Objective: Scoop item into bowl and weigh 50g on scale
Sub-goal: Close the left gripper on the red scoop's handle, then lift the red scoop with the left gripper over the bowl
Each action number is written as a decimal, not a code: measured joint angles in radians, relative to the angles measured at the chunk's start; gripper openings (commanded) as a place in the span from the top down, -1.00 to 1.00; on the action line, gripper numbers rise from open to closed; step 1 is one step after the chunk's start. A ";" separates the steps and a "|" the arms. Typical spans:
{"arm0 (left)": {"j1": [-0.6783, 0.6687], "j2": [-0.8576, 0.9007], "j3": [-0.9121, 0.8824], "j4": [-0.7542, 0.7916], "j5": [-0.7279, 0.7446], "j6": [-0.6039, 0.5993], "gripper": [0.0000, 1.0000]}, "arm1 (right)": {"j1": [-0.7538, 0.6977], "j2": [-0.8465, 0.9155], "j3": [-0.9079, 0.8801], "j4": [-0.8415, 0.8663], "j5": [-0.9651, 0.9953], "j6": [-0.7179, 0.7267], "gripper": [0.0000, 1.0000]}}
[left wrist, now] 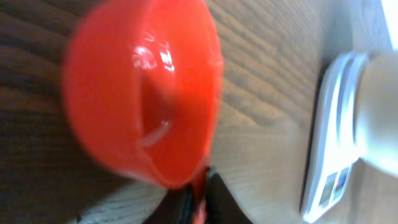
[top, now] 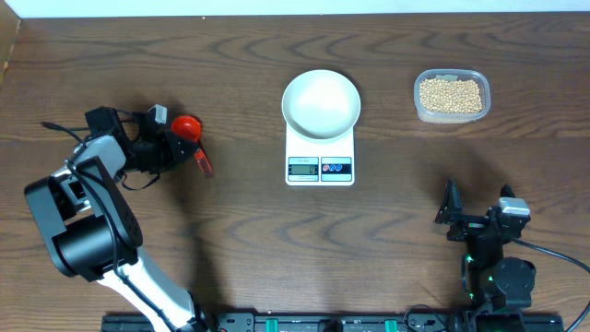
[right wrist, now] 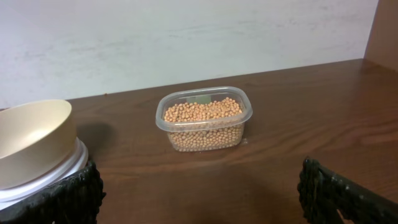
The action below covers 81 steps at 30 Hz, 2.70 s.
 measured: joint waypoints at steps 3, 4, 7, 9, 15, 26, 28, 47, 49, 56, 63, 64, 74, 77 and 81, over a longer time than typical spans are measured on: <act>0.000 0.000 0.000 0.014 0.015 -0.015 0.85 | 0.000 0.000 0.000 0.000 0.000 0.000 -0.99; 0.000 0.000 0.000 0.025 0.021 -0.026 0.85 | 0.000 0.000 0.000 0.000 0.000 0.000 -0.99; 0.000 0.000 0.000 0.051 0.048 -0.047 0.85 | 0.000 0.000 0.000 0.000 0.000 0.000 -0.99; 0.000 0.000 0.000 0.064 0.077 -0.055 0.85 | 0.000 0.000 0.000 0.000 0.000 0.000 -0.98; 0.000 0.000 0.000 0.067 0.138 -0.115 0.86 | 0.000 0.000 0.000 0.000 0.000 0.000 -0.98; -0.037 -0.113 0.049 0.270 0.169 -0.415 0.86 | 0.000 0.000 0.000 0.000 0.000 0.000 -0.99; -0.066 -0.167 0.078 0.374 0.173 -0.510 0.86 | 0.000 0.000 0.000 0.000 0.000 0.000 -0.99; -0.507 -0.256 0.123 0.950 0.055 -1.180 0.86 | 0.000 0.000 0.000 0.000 0.000 0.000 -0.99; -0.536 -0.256 0.123 0.954 0.045 -1.194 0.86 | 0.000 0.000 0.000 0.000 0.000 0.000 -0.99; -0.603 -0.256 0.123 0.955 0.039 -1.212 0.86 | 0.000 0.000 0.000 0.000 0.000 0.000 -0.98; -0.628 -0.256 0.123 0.955 0.040 -1.230 0.86 | 0.000 0.000 0.000 0.034 -0.008 0.000 -0.98; -0.631 -0.256 0.123 0.955 0.040 -1.231 0.86 | 0.000 0.000 0.000 0.042 -0.009 0.000 -0.99; -0.640 -0.256 0.123 1.085 0.040 -1.285 0.85 | -0.002 0.019 0.000 0.301 -0.146 0.109 -0.99; -0.640 -0.256 0.123 1.131 0.037 -1.310 0.85 | -0.015 0.066 0.000 0.398 -0.158 0.221 -0.99; -0.640 -0.256 0.123 1.134 0.016 -1.324 0.85 | -0.036 0.182 0.022 0.459 -0.170 0.366 -0.99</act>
